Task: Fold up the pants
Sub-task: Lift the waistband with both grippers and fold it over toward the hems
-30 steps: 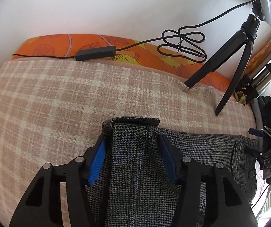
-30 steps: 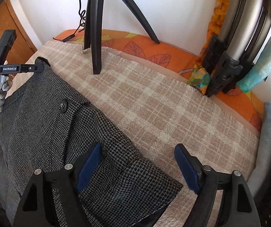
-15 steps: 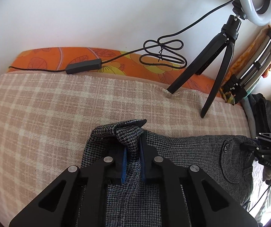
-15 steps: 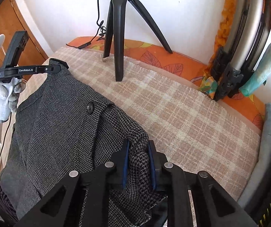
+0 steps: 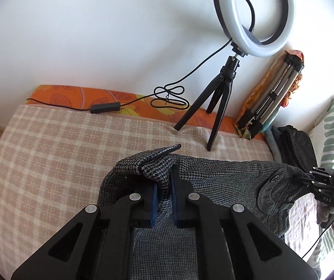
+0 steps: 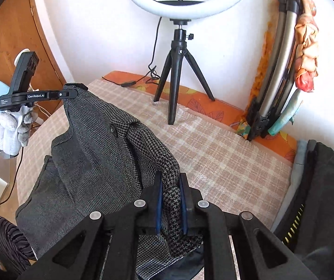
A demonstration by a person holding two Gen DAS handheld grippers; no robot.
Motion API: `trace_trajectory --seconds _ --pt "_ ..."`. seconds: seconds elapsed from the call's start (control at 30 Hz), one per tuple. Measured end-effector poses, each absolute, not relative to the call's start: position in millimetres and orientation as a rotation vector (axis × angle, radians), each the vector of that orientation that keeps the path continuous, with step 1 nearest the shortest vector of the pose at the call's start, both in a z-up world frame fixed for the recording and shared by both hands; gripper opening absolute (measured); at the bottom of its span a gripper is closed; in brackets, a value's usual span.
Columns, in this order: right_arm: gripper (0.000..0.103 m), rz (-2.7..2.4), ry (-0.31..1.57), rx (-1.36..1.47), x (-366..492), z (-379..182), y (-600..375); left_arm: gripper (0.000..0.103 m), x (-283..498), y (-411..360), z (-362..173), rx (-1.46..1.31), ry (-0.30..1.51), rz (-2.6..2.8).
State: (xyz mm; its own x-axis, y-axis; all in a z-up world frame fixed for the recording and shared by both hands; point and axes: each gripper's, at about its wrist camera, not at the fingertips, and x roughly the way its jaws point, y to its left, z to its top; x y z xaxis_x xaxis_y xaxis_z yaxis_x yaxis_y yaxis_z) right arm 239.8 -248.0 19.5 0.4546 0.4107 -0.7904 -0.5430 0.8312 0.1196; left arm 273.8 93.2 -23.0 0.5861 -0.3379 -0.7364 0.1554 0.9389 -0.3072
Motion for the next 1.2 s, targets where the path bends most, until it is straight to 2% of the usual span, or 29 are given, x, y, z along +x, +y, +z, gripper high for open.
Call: trace_trajectory --seconds 0.23,0.53,0.87,1.2 --pt "0.01 0.604 0.859 -0.198 182 52 -244 0.008 211 94 11 -0.19 0.835 -0.304" --pt "0.01 0.61 0.812 -0.276 104 51 -241 0.008 128 98 19 -0.2 0.806 -0.303" --pt "0.01 0.601 0.805 -0.372 18 9 -235 0.008 26 90 -17 -0.159 0.872 -0.33" --pt "0.01 0.578 0.85 -0.445 -30 -38 -230 0.014 -17 98 -47 -0.19 0.962 -0.385"
